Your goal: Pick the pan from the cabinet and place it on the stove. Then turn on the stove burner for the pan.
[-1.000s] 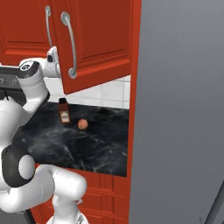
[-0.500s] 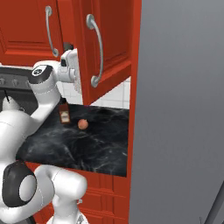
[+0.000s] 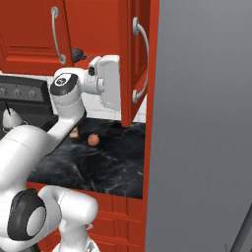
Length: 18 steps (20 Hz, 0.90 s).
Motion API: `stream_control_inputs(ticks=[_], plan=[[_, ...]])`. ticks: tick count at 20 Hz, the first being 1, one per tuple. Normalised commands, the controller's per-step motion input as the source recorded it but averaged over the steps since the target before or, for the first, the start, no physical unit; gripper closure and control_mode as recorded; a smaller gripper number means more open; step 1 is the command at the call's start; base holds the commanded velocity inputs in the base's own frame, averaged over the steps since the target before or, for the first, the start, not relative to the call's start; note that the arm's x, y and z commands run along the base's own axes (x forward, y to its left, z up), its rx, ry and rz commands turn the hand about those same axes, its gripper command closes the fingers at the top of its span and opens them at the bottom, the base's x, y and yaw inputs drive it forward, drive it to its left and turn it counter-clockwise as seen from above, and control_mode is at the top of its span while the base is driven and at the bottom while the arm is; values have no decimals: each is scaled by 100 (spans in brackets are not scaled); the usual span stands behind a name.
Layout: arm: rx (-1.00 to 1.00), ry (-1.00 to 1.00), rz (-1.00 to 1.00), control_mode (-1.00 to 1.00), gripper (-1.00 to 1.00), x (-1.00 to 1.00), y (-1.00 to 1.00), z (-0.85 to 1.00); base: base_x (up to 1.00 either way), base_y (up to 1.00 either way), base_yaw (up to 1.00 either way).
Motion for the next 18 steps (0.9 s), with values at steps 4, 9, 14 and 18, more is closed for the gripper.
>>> stream_control_inputs(ticks=[4,9,14,18], plan=[[0,1,0,-100,-100,-2,-24,-7,0,0,0],[0,-4,0,-100,-100,-20,40,0,0,0,0],[0,-12,0,-100,-100,-29,92,0,0,0,0],[3,-16,3,-100,-100,-18,100,0,0,0,0]])
